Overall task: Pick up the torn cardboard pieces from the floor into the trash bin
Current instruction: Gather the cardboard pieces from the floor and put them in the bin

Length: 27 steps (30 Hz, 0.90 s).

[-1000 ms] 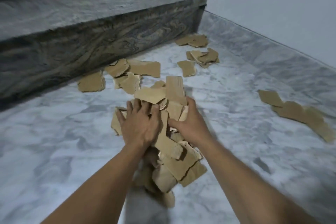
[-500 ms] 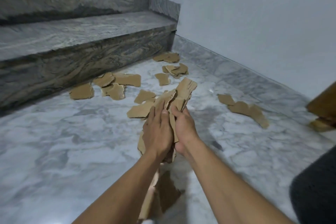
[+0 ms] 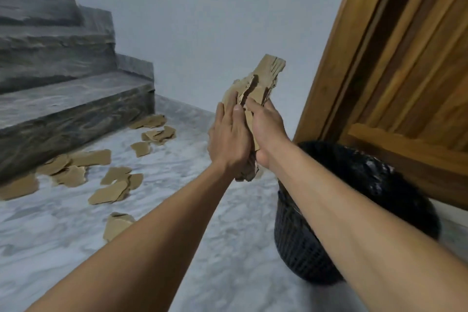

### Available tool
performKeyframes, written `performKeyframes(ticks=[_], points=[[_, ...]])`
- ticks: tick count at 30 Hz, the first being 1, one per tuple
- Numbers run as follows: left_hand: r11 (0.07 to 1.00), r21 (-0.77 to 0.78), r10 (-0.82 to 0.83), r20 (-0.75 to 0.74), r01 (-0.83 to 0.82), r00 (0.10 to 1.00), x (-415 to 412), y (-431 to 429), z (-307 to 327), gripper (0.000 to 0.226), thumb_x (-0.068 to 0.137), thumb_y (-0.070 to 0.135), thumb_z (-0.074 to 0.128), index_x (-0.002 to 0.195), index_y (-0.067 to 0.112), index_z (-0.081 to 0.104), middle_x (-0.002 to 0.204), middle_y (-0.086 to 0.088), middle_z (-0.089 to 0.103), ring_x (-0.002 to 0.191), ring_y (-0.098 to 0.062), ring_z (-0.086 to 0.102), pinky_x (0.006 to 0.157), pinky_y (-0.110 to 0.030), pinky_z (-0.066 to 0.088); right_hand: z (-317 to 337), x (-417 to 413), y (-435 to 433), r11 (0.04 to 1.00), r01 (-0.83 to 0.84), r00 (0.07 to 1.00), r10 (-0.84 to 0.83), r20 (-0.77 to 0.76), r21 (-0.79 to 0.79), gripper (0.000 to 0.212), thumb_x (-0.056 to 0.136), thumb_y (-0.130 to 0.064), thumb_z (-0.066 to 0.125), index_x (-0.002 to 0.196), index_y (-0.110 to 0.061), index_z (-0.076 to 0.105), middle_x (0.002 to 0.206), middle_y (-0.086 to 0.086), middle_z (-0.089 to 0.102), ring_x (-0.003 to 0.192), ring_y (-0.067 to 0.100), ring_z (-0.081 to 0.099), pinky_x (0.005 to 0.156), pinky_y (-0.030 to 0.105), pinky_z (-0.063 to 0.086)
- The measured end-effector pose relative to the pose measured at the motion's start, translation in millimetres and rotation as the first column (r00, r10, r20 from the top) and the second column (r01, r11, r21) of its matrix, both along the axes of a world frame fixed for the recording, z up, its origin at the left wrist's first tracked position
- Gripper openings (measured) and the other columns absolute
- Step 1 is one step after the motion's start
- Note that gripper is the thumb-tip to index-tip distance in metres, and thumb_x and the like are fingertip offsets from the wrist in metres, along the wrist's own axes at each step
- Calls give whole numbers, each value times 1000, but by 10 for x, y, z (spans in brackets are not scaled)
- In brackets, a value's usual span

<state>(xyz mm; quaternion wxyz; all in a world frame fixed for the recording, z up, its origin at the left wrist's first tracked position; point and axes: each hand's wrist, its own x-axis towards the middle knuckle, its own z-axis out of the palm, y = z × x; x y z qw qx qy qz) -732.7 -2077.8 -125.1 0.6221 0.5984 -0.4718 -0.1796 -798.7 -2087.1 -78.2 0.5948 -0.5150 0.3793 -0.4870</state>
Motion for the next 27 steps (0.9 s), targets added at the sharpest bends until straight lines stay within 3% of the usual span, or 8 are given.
performKeyframes(ticks=[3,7,11,14,17,21,24,27], points=[[995,-18,-93,17,94,995,-628,-101,283,52,109,40,18,160,34,26,168,10,24,156,-8,9,127,-41,9,257,-601,-55,989,139,986,-142,-85,-44,21,105,-26,50,124,-31,57,114,-6,73,96,11,70,83,31,57],[977,-1,-213,-5,213,977,-1381,-219,394,53,108,45,17,160,35,26,168,8,24,156,-13,13,127,-45,12,353,-1295,-129,949,310,941,-314,-129,-56,52,101,-30,52,151,-33,39,138,-3,62,120,22,63,101,42,53],[932,229,-299,47,281,953,-1873,-293,283,57,101,59,13,155,48,28,165,3,29,149,-32,29,120,-59,20,272,-1855,-119,917,396,895,-376,-239,41,34,101,-28,54,135,-32,57,124,1,70,109,24,67,98,45,55],[858,370,-399,43,357,916,-1965,-307,138,59,95,59,26,150,43,42,161,-3,39,148,-36,33,119,-62,23,153,-2149,-43,886,442,818,-333,-470,141,13,99,-28,57,106,-21,64,105,12,70,96,29,67,91,45,58],[833,379,-454,51,404,889,-1931,-251,85,57,93,39,39,149,30,50,153,-3,51,146,-31,38,122,-55,24,62,-2329,12,855,497,722,-311,-619,151,32,96,-27,53,124,-14,64,114,13,68,101,33,65,92,44,54],[914,258,-358,152,312,921,-1632,-66,158,48,101,19,45,149,20,52,148,-4,56,138,-24,51,118,-37,37,148,-2272,61,877,481,627,-331,-705,16,43,102,-15,46,144,-6,47,141,15,53,123,33,53,90,34,40],[964,207,-215,251,165,944,-1232,91,123,43,105,22,42,147,23,53,140,-5,63,125,-23,60,101,-26,41,179,-1959,80,920,376,605,-333,-723,-109,36,95,-12,46,129,-5,52,125,12,57,118,33,53,85,35,39],[972,234,-115,321,39,940,-711,327,-99,42,106,29,42,147,26,54,137,-8,65,124,-28,60,98,-32,44,99,-1497,140,953,239,583,-296,-756,-188,46,96,-15,49,142,-11,47,138,9,52,127,32,50,94,36,41]])
